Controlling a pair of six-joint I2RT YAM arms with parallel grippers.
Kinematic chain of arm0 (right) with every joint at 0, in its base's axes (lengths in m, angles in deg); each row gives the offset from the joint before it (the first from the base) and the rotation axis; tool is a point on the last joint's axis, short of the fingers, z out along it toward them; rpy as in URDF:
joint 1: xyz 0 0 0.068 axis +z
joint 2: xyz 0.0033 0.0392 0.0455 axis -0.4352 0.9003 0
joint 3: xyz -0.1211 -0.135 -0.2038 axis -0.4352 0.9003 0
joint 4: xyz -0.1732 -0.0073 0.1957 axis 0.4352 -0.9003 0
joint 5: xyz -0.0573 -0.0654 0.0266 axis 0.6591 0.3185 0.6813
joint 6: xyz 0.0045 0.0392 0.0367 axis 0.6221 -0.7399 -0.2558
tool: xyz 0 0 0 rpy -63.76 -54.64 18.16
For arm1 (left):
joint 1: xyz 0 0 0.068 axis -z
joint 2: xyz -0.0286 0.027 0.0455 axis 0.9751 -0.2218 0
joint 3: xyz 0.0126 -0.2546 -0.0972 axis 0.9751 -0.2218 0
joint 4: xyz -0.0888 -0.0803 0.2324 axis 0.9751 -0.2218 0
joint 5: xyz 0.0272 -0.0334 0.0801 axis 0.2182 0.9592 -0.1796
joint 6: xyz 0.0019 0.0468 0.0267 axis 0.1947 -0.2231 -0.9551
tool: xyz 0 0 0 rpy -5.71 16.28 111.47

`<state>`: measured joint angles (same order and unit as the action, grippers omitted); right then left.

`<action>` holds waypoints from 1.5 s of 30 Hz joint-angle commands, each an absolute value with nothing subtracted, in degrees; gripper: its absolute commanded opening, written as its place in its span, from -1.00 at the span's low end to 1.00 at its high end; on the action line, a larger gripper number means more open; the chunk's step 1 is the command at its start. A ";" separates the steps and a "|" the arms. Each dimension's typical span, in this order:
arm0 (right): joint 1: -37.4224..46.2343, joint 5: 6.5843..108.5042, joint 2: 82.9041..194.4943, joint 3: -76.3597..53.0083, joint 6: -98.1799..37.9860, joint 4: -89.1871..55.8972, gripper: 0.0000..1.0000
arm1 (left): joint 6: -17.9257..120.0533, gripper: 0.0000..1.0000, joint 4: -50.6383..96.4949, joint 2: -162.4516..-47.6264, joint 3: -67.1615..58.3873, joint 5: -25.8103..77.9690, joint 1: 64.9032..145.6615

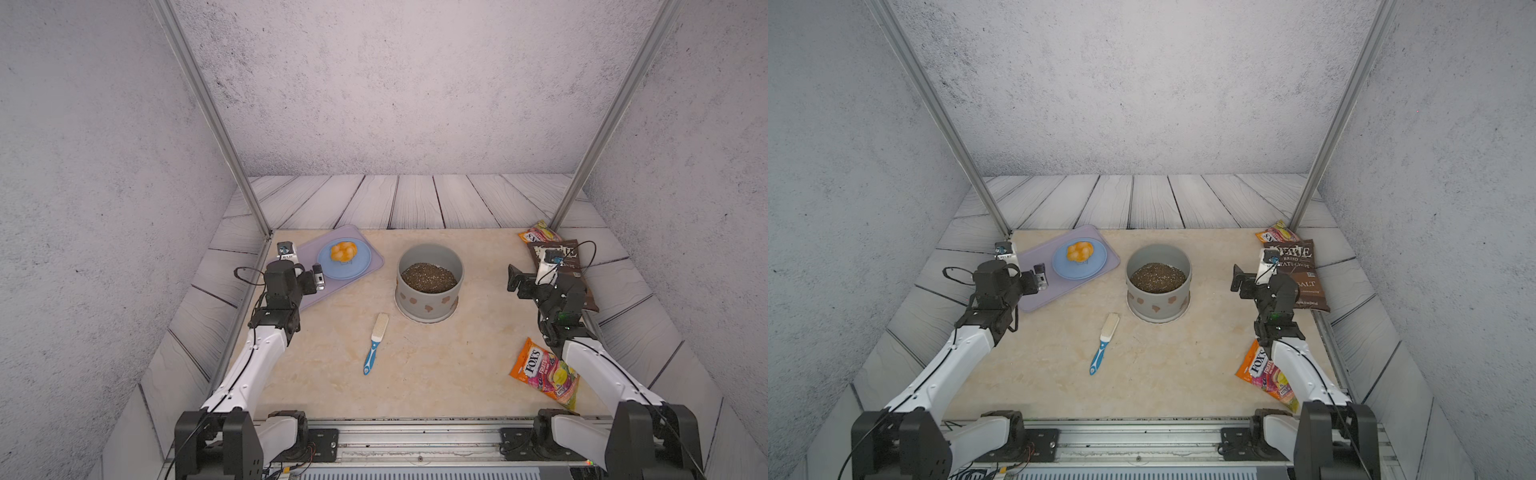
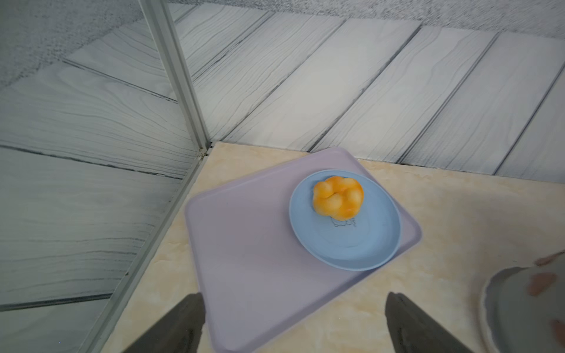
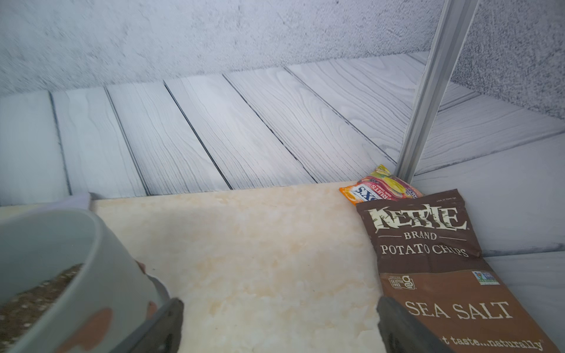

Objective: Scrub the dried mud off the ceramic pot
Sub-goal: Pick up the brush from the center of the board.

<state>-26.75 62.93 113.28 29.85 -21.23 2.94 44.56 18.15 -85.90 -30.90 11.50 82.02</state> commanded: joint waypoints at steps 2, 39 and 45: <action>-22.09 58.39 108.55 26.10 -27.17 -17.13 0.99 | 51.51 0.96 -5.60 -84.06 -28.28 12.16 92.99; 16.92 71.41 112.39 22.55 -36.35 -34.11 0.99 | 57.09 0.14 -11.09 -115.74 -26.24 8.42 117.85; 17.01 70.28 112.76 22.71 -36.44 -33.85 0.99 | 57.68 -0.08 -10.63 -118.16 -25.90 8.72 117.96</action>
